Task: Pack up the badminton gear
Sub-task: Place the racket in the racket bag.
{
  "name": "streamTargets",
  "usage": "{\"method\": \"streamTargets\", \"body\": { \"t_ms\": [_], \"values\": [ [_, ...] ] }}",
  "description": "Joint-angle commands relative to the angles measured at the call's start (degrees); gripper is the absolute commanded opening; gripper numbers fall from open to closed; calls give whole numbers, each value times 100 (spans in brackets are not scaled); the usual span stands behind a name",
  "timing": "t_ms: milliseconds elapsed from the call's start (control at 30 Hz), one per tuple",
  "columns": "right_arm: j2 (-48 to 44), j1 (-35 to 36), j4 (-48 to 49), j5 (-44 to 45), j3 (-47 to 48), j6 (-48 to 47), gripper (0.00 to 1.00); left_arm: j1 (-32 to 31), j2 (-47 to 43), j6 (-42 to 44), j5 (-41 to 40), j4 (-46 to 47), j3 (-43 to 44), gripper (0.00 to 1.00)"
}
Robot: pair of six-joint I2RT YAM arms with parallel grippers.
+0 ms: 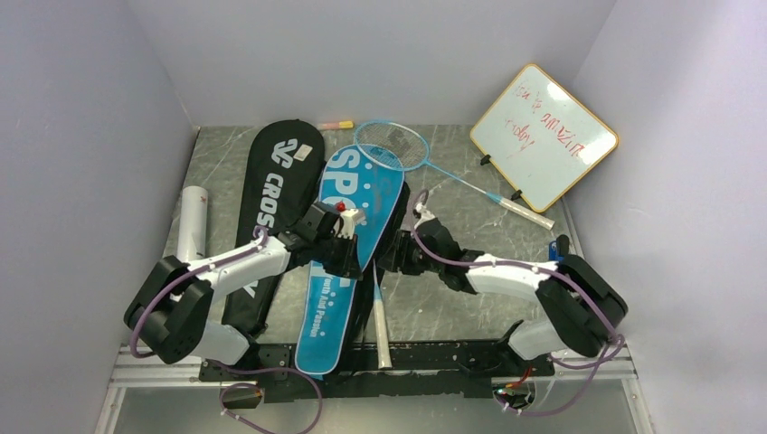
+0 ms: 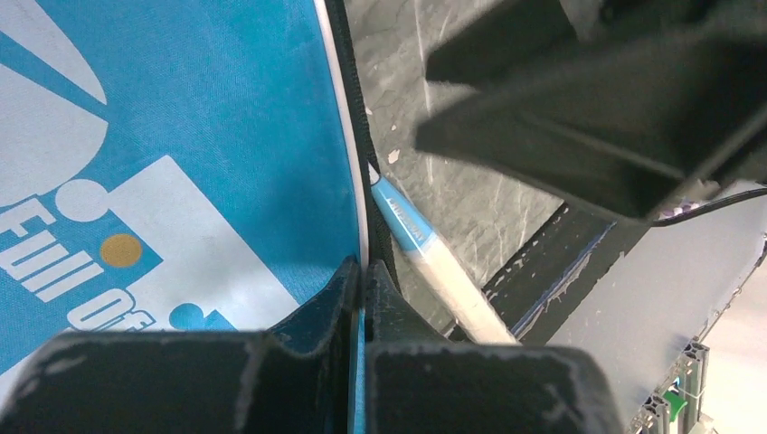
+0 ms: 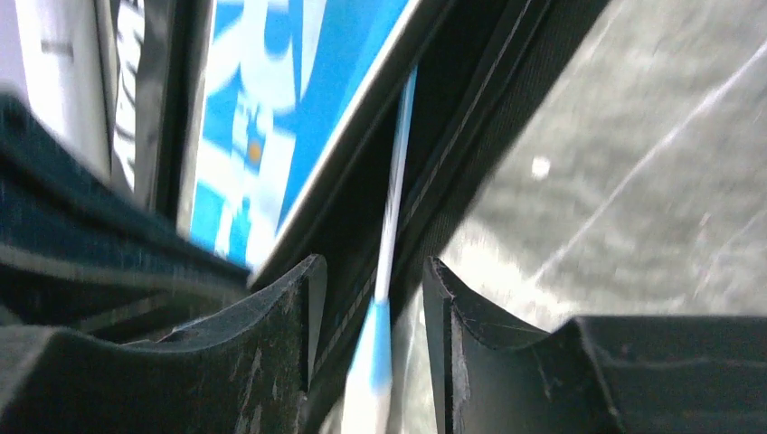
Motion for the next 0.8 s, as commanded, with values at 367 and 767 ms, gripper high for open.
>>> {"method": "streamTargets", "body": {
  "t_ms": [367, 767],
  "values": [
    [-844, 999, -88, -1639, -1309, 724, 49, -27, 172, -75, -4, 731, -6, 5],
    [-25, 1251, 1398, -1775, -1061, 1419, 15, -58, -231, -266, 151, 680, -82, 5]
  ]
}}
